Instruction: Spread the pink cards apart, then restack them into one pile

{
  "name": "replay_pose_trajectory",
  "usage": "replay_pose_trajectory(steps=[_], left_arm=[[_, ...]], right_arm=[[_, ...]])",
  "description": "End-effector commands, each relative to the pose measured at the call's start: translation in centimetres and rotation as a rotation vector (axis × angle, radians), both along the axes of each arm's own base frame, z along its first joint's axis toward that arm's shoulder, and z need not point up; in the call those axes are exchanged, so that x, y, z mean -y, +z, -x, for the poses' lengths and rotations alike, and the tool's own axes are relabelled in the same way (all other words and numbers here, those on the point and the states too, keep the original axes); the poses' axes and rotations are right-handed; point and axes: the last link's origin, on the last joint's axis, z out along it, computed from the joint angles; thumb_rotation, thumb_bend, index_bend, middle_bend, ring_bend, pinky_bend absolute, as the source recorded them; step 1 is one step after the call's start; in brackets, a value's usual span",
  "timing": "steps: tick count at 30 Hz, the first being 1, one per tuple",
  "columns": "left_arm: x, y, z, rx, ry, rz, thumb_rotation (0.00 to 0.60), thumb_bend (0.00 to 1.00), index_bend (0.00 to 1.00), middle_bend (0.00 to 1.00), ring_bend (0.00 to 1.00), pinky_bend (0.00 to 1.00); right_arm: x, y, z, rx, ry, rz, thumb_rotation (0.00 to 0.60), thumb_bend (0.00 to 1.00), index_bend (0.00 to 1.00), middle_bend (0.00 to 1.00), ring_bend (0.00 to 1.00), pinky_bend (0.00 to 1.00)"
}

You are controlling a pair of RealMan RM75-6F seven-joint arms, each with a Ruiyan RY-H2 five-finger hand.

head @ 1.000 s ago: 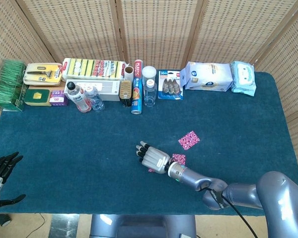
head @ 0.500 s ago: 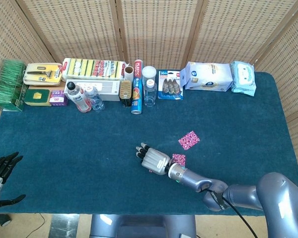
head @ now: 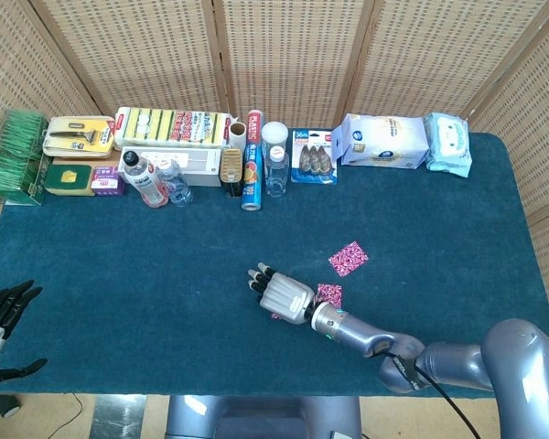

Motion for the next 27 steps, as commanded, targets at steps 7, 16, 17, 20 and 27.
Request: replay_pose_trajectory(steps=[7,16,17,20,27], left_arm=[[0.1,0.0,-0.1,0.001,-0.005,0.001,0.600,0.05,0.00,0.00,0.00,0.02],[0.1,0.0,-0.1,0.001,-0.006,0.002,0.600,0.05,0.00,0.00,0.00,0.02],[0.1,0.0,-0.1,0.001,-0.006,0.002,0.600,0.05,0.00,0.00,0.00,0.02],[0.1,0.0,-0.1,0.000,-0.006,0.003,0.600,0.05,0.00,0.00,0.00,0.02],[0.1,-0.1,-0.1,-0.003,-0.006,0.004,0.600,0.05,0.00,0.00,0.00,0.02]], right_arm=[[0.3,2.1,0.1,-0.001,-0.002,0.044,0.600,0.12,0.46,0.16,0.07,0.10],[0.7,3.7,1.4,-0.036,-0.032,0.081,0.600,0.12,0.46,0.16,0.07,0.10],[0.7,3.8,1.7,-0.043,-0.034,0.083,0.600,0.12,0.46,0.16,0.07,0.10],[0.6,4.2,2.7,-0.071,-0.054,0.085,0.600,0.12,0.46,0.16,0.07,0.10],[0.4,4.4,4.3,-0.123,-0.079,0.084,0.600,0.12,0.46,0.16,0.07,0.10]])
